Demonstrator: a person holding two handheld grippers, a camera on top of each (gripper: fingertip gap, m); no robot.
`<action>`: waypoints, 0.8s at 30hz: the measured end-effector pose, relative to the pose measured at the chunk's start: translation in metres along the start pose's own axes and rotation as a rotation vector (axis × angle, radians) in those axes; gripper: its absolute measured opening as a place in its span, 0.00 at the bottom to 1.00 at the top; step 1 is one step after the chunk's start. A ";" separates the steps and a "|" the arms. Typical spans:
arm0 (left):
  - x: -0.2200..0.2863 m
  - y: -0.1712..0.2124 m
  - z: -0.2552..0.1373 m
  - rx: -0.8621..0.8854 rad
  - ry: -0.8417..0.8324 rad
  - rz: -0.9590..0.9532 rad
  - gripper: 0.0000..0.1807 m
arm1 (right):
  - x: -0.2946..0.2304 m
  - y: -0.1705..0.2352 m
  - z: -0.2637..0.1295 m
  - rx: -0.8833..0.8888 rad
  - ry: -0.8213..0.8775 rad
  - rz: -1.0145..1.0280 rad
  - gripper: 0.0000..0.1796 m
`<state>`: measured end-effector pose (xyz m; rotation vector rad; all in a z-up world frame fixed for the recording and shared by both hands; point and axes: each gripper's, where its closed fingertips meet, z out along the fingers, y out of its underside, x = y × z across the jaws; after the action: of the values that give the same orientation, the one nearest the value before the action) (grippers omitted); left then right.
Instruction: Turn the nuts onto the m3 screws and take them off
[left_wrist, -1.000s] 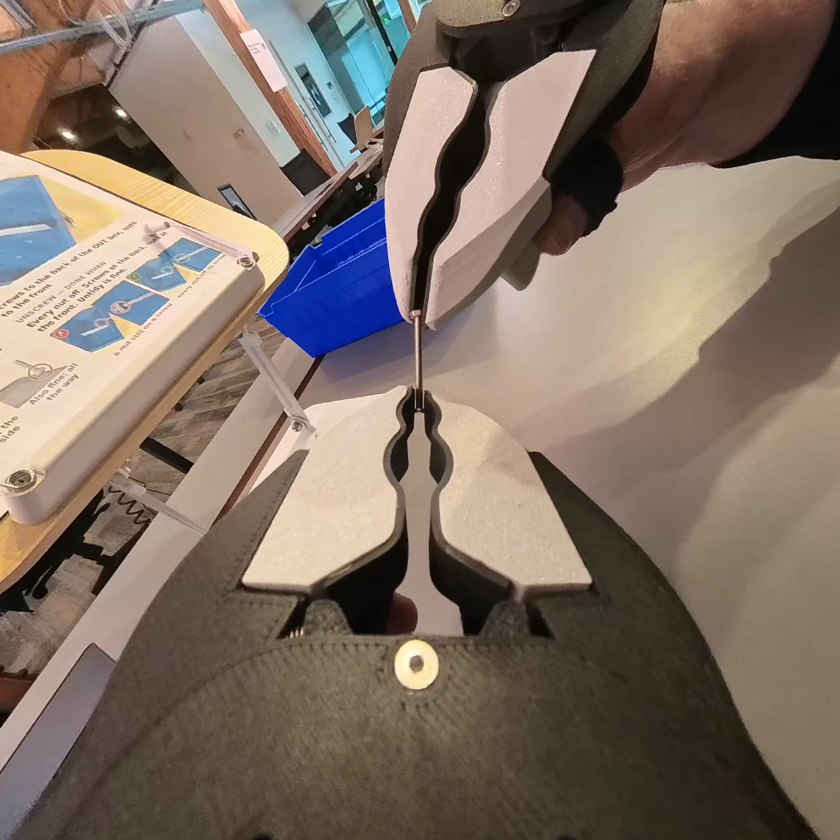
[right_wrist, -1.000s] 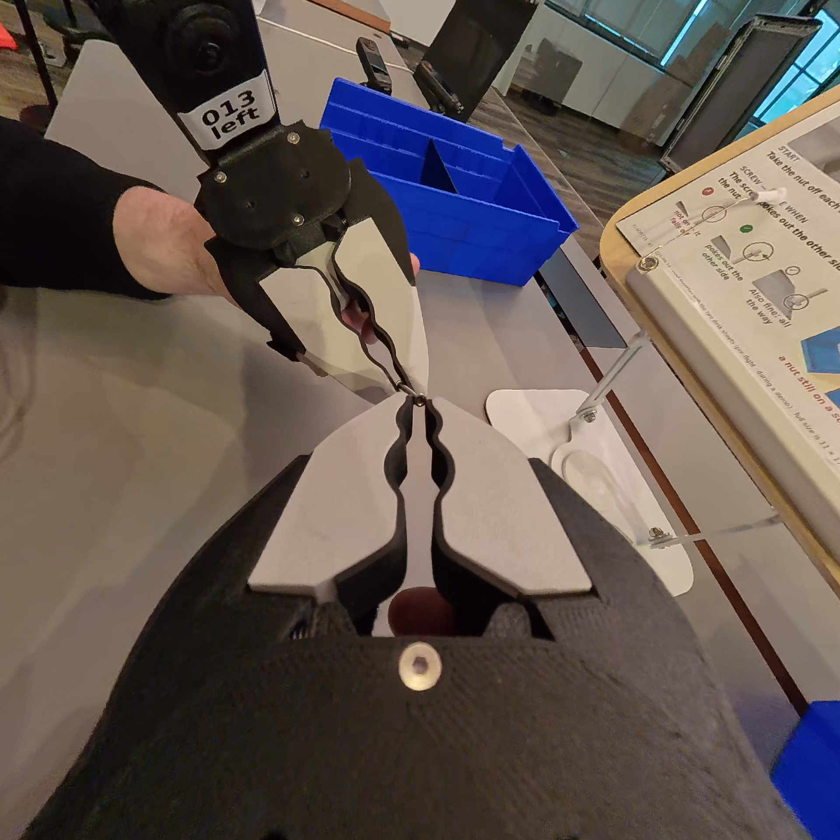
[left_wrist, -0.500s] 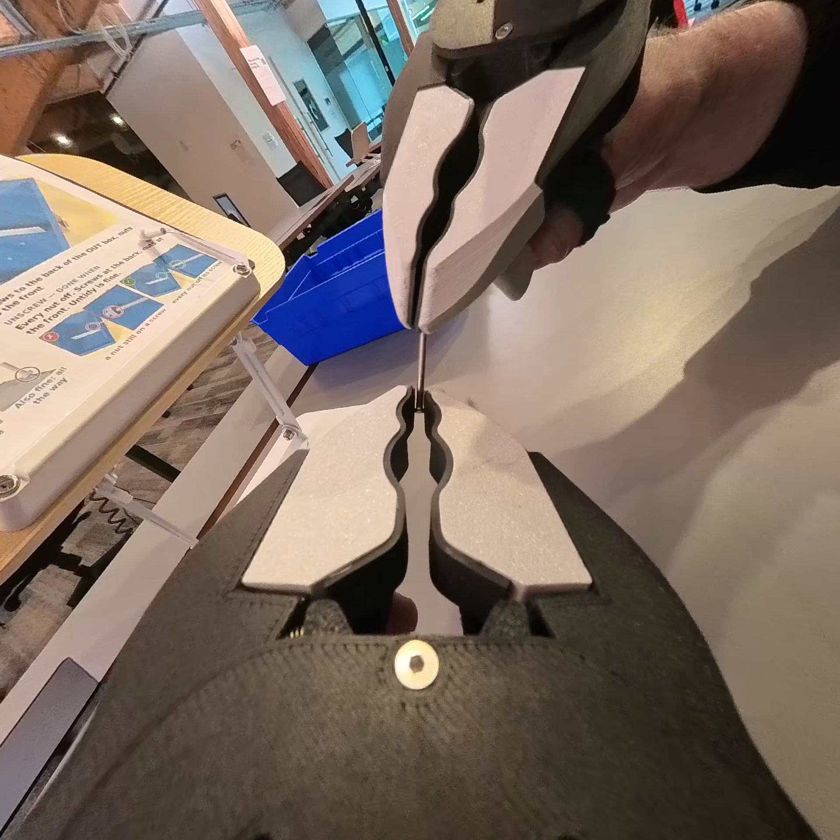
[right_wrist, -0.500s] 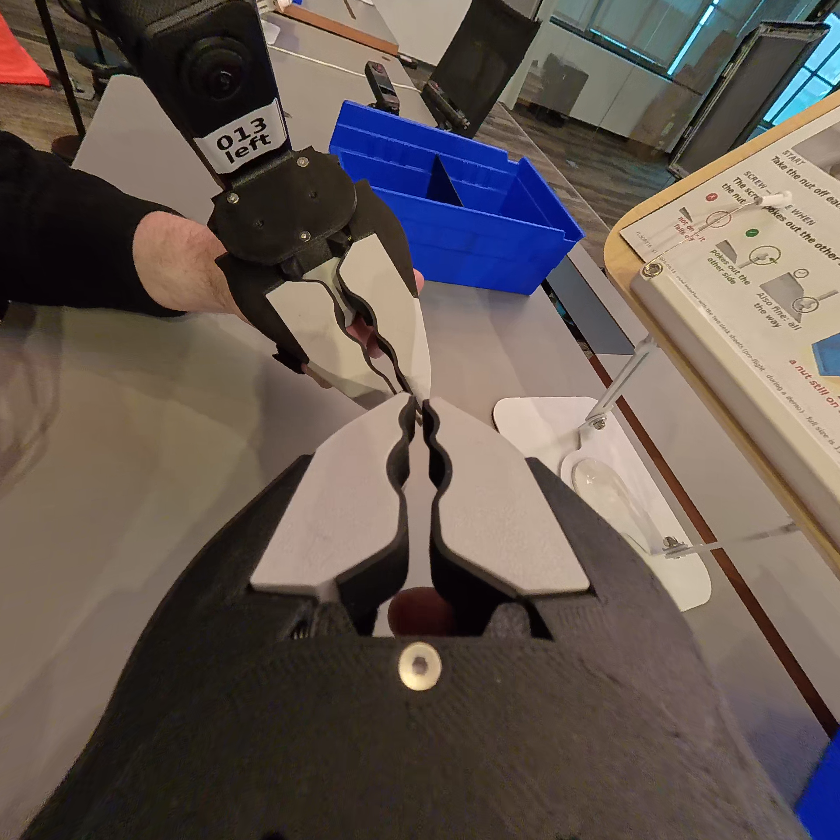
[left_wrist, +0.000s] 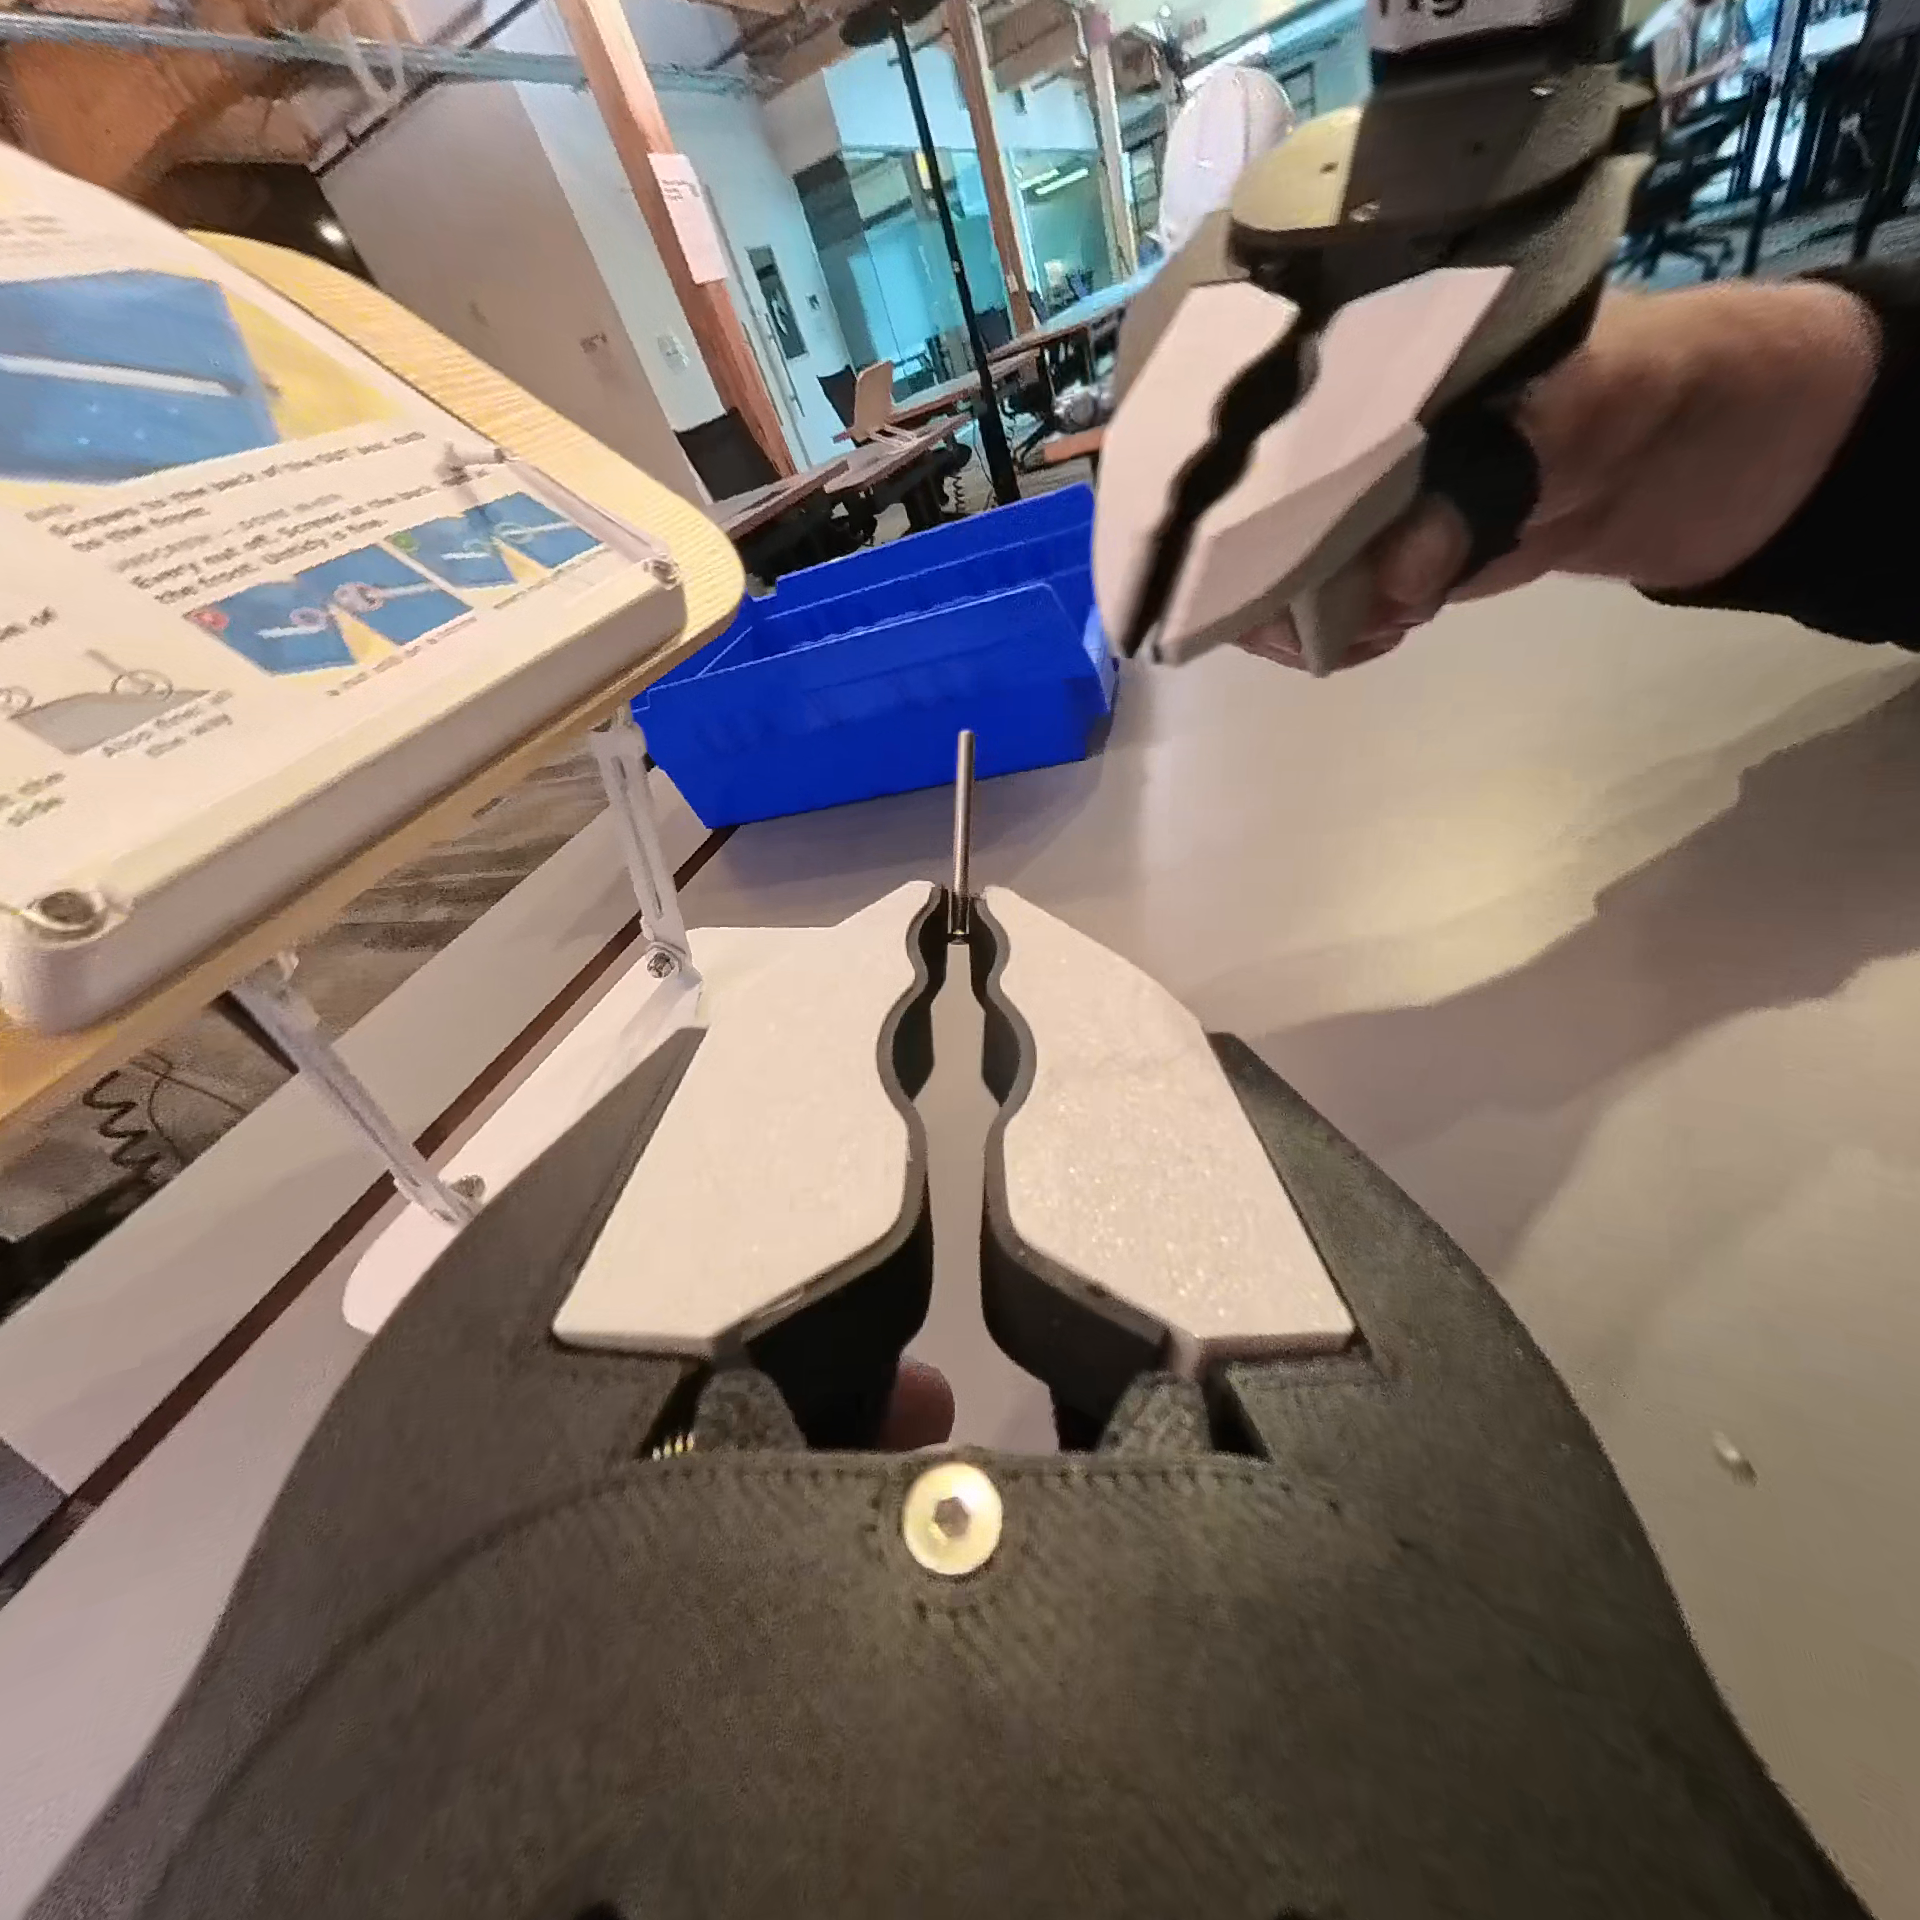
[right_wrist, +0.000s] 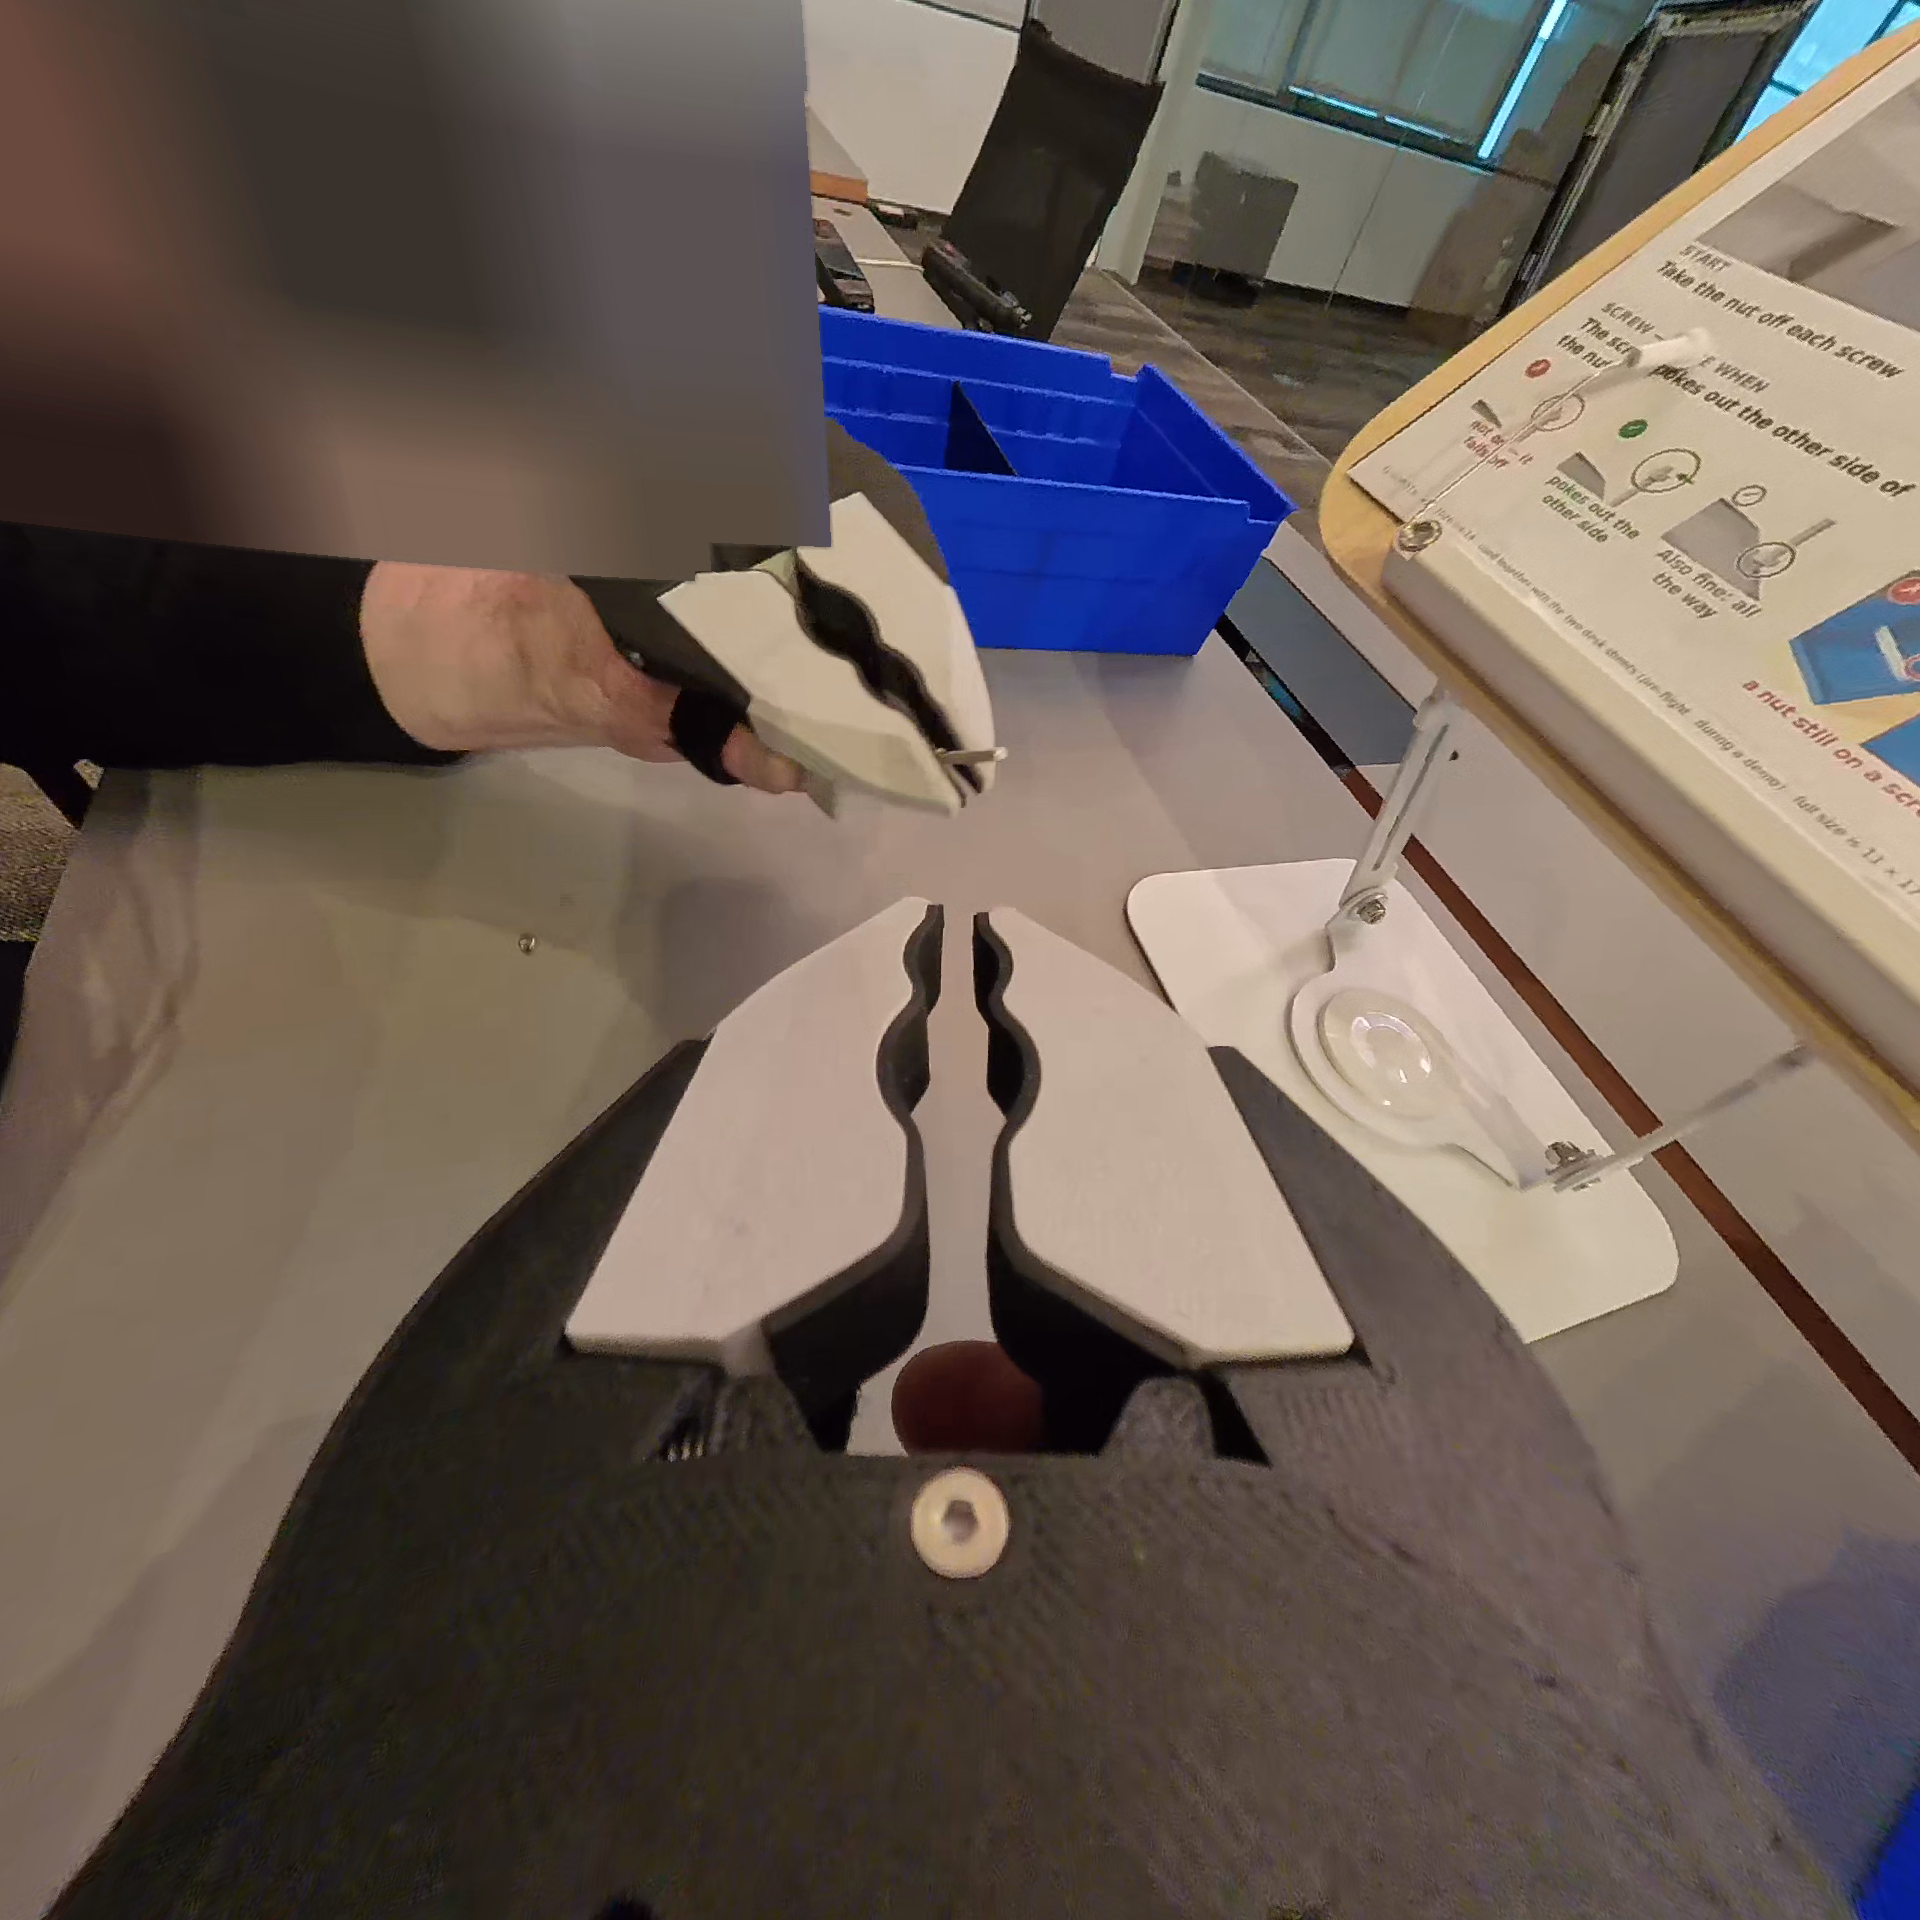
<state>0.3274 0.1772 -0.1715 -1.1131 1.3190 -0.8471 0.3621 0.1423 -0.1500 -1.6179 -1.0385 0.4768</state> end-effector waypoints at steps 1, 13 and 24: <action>-0.002 0.000 -0.001 0.001 -0.007 -0.007 0.02 | -0.002 0.000 0.000 0.002 -0.009 -0.001 0.03; -0.019 0.001 -0.007 0.002 -0.053 -0.053 0.02 | -0.052 0.014 0.021 -0.021 -0.230 0.027 0.03; -0.039 -0.019 -0.030 0.134 -0.076 -0.170 0.02 | -0.100 0.022 0.049 -0.065 -0.366 0.003 0.04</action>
<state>0.2954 0.2050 -0.1392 -1.1508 1.0994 -0.9937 0.2802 0.0880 -0.2058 -1.6239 -1.3334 0.7683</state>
